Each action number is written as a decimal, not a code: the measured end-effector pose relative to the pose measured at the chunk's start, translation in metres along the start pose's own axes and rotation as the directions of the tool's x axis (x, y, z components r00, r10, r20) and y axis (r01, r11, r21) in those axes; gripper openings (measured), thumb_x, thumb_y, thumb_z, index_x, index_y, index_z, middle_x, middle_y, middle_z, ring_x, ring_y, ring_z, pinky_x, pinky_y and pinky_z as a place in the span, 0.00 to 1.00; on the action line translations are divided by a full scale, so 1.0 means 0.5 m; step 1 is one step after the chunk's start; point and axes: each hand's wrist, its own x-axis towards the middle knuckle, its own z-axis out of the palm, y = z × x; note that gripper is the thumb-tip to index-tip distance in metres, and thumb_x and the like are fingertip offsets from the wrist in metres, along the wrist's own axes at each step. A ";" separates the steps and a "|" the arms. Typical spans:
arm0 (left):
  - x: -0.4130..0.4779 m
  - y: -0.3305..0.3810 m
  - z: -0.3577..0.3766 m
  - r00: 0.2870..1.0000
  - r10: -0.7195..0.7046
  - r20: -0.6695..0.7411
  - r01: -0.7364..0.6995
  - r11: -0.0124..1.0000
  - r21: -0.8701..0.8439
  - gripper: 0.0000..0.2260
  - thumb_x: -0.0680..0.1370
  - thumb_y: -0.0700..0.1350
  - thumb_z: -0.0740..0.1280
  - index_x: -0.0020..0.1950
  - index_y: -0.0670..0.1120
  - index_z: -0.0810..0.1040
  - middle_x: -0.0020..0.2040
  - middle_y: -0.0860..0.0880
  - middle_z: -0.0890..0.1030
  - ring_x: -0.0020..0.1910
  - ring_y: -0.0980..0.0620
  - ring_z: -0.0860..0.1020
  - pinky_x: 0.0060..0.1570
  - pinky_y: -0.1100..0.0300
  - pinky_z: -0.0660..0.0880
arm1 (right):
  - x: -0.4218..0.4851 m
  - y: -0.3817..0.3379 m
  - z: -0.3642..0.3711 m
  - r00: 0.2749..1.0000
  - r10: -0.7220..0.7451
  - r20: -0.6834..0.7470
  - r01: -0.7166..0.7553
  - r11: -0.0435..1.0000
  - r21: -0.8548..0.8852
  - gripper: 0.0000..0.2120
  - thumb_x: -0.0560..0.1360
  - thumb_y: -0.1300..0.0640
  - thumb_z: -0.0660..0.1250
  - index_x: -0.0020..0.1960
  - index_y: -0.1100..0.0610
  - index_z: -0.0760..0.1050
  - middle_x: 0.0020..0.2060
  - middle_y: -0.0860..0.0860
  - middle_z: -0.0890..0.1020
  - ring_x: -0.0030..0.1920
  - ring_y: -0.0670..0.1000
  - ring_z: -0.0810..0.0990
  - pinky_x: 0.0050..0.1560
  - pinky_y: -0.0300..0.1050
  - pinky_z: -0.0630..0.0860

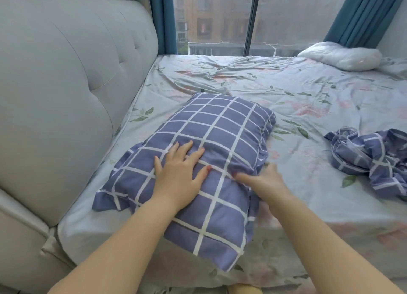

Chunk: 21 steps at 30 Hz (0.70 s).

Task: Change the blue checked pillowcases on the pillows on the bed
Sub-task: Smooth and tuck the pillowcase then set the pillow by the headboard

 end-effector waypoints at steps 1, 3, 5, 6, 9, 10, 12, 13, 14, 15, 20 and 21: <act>0.002 0.001 -0.002 0.997 0.025 -0.074 -0.024 1.000 0.012 0.22 0.80 0.63 0.57 0.72 0.59 0.70 0.74 0.51 0.65 0.74 0.46 0.61 0.69 0.37 0.59 | 0.002 -0.004 -0.006 0.968 -0.198 -0.154 0.194 0.980 -0.046 0.35 0.64 0.48 0.79 0.64 0.54 0.67 0.60 0.54 0.73 0.59 0.56 0.75 0.62 0.55 0.74; 0.008 0.002 0.001 0.965 0.093 -0.245 -0.089 0.996 0.026 0.18 0.78 0.60 0.63 0.63 0.52 0.79 0.60 0.47 0.74 0.60 0.43 0.72 0.57 0.44 0.72 | -0.007 -0.024 -0.013 0.759 -0.593 -0.268 0.559 0.805 -0.198 0.21 0.70 0.60 0.73 0.60 0.56 0.72 0.54 0.51 0.74 0.56 0.55 0.75 0.59 0.49 0.73; 0.011 0.005 0.007 0.957 0.131 -0.259 -0.126 0.991 0.034 0.14 0.79 0.56 0.65 0.59 0.50 0.80 0.55 0.49 0.77 0.54 0.46 0.75 0.53 0.48 0.73 | -0.019 -0.035 -0.002 0.646 -0.759 -0.076 0.706 0.632 -0.320 0.11 0.69 0.64 0.65 0.51 0.56 0.76 0.47 0.49 0.78 0.50 0.55 0.77 0.52 0.49 0.75; 0.013 0.006 0.012 0.971 0.128 -0.200 -0.125 0.992 0.028 0.13 0.80 0.55 0.63 0.60 0.50 0.79 0.56 0.51 0.78 0.55 0.46 0.75 0.55 0.49 0.72 | -0.014 -0.028 0.008 0.670 -0.738 0.077 0.706 0.603 -0.372 0.12 0.69 0.62 0.61 0.49 0.55 0.77 0.46 0.49 0.79 0.49 0.56 0.78 0.50 0.50 0.76; 0.037 -0.005 0.040 0.996 0.062 0.065 -0.064 0.997 0.034 0.17 0.83 0.55 0.56 0.65 0.51 0.78 0.62 0.51 0.80 0.61 0.48 0.75 0.60 0.53 0.70 | 0.013 -0.014 0.044 0.806 -0.441 0.394 0.589 0.541 -0.600 0.19 0.73 0.58 0.57 0.61 0.49 0.75 0.57 0.51 0.80 0.58 0.58 0.76 0.54 0.55 0.77; 0.050 -0.007 0.048 0.990 0.038 0.138 -0.046 0.998 0.052 0.18 0.83 0.55 0.55 0.65 0.51 0.78 0.62 0.50 0.80 0.61 0.47 0.76 0.60 0.53 0.71 | 0.026 -0.014 0.054 0.833 -0.361 0.420 0.554 0.535 -0.638 0.20 0.76 0.57 0.55 0.65 0.48 0.73 0.60 0.52 0.80 0.60 0.59 0.75 0.56 0.56 0.76; 0.077 -0.007 0.059 0.970 -0.005 0.242 -0.021 0.995 0.101 0.19 0.84 0.55 0.52 0.64 0.52 0.79 0.61 0.49 0.81 0.60 0.45 0.77 0.58 0.52 0.72 | 0.046 -0.020 0.069 0.862 -0.254 0.439 0.504 0.524 -0.686 0.21 0.79 0.54 0.51 0.69 0.46 0.70 0.63 0.55 0.78 0.61 0.61 0.75 0.59 0.56 0.75; 0.086 -0.005 0.063 0.962 -0.011 0.274 -0.023 0.992 0.123 0.19 0.84 0.55 0.52 0.62 0.52 0.80 0.60 0.49 0.82 0.59 0.45 0.77 0.56 0.52 0.73 | 0.053 -0.023 0.075 0.867 -0.237 0.438 0.495 0.504 -0.708 0.20 0.80 0.54 0.51 0.70 0.47 0.69 0.64 0.56 0.78 0.60 0.61 0.75 0.59 0.55 0.75; 0.090 -0.003 0.065 0.956 -0.004 0.293 -0.039 0.989 0.142 0.19 0.84 0.55 0.51 0.60 0.52 0.80 0.58 0.49 0.82 0.57 0.45 0.77 0.54 0.53 0.73 | 0.053 -0.028 0.079 0.871 -0.231 0.433 0.489 0.473 -0.733 0.19 0.80 0.54 0.52 0.68 0.49 0.71 0.63 0.57 0.78 0.59 0.61 0.76 0.57 0.54 0.75; 0.088 0.000 0.063 0.952 0.012 0.307 -0.064 0.985 0.163 0.19 0.84 0.55 0.52 0.57 0.52 0.81 0.56 0.49 0.83 0.56 0.45 0.77 0.51 0.53 0.73 | 0.041 -0.036 0.079 0.871 -0.232 0.433 0.492 0.410 -0.768 0.17 0.80 0.55 0.53 0.65 0.52 0.73 0.61 0.57 0.78 0.59 0.61 0.76 0.55 0.52 0.75; 0.031 0.009 0.039 0.912 0.158 0.379 -0.267 0.930 0.254 0.18 0.83 0.57 0.54 0.59 0.54 0.81 0.53 0.49 0.83 0.54 0.45 0.78 0.48 0.54 0.73 | -0.028 -0.046 0.053 0.833 -0.144 0.535 0.554 0.192 -0.810 0.04 0.76 0.56 0.60 0.44 0.56 0.69 0.49 0.56 0.76 0.52 0.60 0.76 0.44 0.45 0.67; 0.028 0.007 0.043 0.909 0.165 0.384 -0.280 0.922 0.266 0.18 0.83 0.57 0.53 0.62 0.54 0.80 0.56 0.49 0.83 0.56 0.44 0.77 0.50 0.54 0.72 | -0.022 -0.043 0.052 0.839 -0.127 0.530 0.544 0.237 -0.805 0.07 0.76 0.54 0.59 0.41 0.56 0.67 0.48 0.56 0.77 0.51 0.60 0.76 0.44 0.45 0.68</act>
